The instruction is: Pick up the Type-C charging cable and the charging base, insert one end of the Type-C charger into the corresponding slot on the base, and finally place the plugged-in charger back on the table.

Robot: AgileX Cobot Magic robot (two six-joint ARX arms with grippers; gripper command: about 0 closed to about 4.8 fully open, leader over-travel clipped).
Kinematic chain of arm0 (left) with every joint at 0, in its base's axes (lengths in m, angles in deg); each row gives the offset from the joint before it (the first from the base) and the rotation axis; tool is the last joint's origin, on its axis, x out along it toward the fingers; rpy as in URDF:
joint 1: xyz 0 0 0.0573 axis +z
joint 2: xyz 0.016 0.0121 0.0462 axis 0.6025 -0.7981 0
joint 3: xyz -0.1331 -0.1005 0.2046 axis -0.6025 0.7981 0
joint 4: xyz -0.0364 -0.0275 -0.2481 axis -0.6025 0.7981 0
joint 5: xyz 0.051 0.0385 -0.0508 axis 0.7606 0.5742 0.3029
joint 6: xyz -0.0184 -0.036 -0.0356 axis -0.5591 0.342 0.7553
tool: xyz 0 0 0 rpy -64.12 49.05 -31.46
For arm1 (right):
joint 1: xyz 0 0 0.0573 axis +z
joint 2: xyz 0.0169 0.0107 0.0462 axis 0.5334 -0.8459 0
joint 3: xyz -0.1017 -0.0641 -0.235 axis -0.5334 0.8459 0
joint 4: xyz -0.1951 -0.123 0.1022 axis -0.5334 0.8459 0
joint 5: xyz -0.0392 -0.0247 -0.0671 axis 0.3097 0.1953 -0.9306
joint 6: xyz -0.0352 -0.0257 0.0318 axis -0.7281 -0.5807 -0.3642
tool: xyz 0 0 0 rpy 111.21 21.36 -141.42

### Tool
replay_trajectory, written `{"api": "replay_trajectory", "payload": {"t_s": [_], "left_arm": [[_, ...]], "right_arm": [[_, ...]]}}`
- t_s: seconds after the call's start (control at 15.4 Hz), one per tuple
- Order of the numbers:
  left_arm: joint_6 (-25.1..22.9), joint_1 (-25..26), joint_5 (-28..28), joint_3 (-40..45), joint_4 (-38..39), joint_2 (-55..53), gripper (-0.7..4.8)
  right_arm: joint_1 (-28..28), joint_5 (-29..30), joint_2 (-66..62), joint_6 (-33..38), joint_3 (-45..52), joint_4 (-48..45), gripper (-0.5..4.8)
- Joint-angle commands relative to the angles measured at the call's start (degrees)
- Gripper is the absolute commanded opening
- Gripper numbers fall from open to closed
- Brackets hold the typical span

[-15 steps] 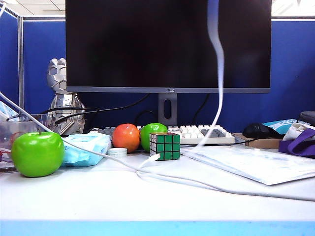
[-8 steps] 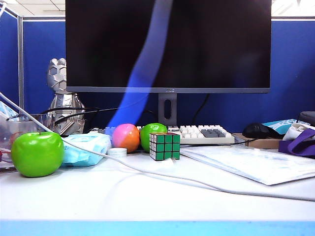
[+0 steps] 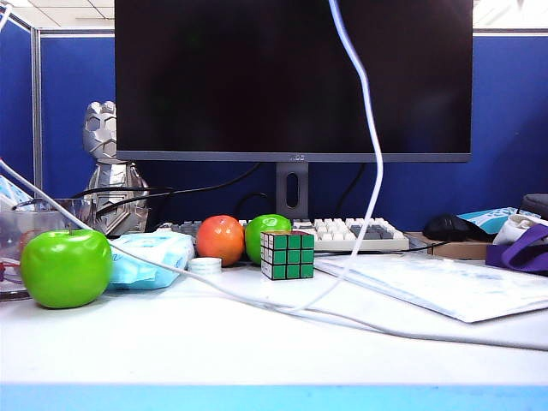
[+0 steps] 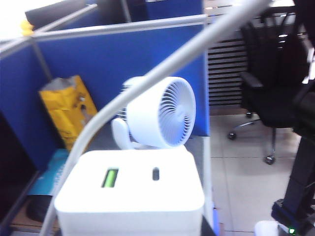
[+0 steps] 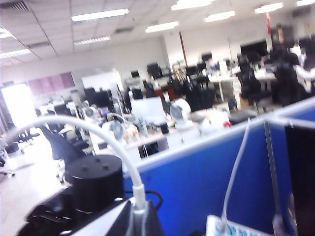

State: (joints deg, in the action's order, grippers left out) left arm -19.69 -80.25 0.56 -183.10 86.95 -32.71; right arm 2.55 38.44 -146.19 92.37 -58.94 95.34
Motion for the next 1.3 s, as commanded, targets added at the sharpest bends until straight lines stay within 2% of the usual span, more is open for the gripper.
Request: {"api": "replay_trajectory", "payload": {"t_s": [0.06,0.19,0.39,0.45,0.52,0.65,0.71,0.78,0.97,1.1,1.17,1.3], "left_arm": [[-2.56,0.02,-1.44,-0.28,-1.64,2.12,0.56],[-2.58,0.02,-6.45,-0.28,-2.14,3.45,0.56],[-2.58,0.02,-7.78,-0.28,-3.28,6.16,0.56],[-2.54,0.02,-4.17,-0.2,-6.36,5.55,0.56],[-1.97,0.0,-4.15,-0.2,-7.5,4.98,0.56],[0.39,0.02,-4.15,-0.2,-9.88,4.63,0.52],[2.16,0.02,-4.15,-0.2,-11.28,4.63,0.48],[5.29,0.02,-4.17,-0.2,-13.44,4.63,0.47],[8.94,0.0,-4.33,-0.2,-14.14,4.61,0.47],[9.75,-0.02,-4.33,-0.2,-14.16,4.61,0.47],[10.1,0.0,-4.35,-0.2,-14.16,4.61,0.47],[11.3,0.0,-4.37,-0.2,-14.19,4.61,0.47]], "right_arm": [[-0.07,-1.38,1.7,-0.44,-0.37,-2.54,-0.01],[-0.09,-6.51,2.12,-3.54,-0.37,-1.95,-0.01],[-0.09,-13.07,2.08,-5.05,-0.37,-1.44,-0.01],[-0.04,-3.48,1.97,-0.44,-0.37,-2.25,-0.01],[0.0,3.37,1.29,3.13,-0.37,-3.06,-0.01],[0.02,12.63,0.28,5.73,-0.37,-3.98,-0.01],[0.02,15.39,-0.31,5.75,-0.37,-3.85,-0.01],[0.02,19.04,-1.25,5.42,-0.35,-3.19,-0.01],[0.07,20.15,-2.29,1.2,-0.33,-2.45,-0.01],[0.92,20.11,-2.58,-1.22,-0.33,-2.62,-0.01],[2.56,20.55,-3.13,-5.14,-0.33,-2.64,-0.01],[2.58,20.61,-3.63,-6.51,-0.33,-2.6,-0.01]]}}
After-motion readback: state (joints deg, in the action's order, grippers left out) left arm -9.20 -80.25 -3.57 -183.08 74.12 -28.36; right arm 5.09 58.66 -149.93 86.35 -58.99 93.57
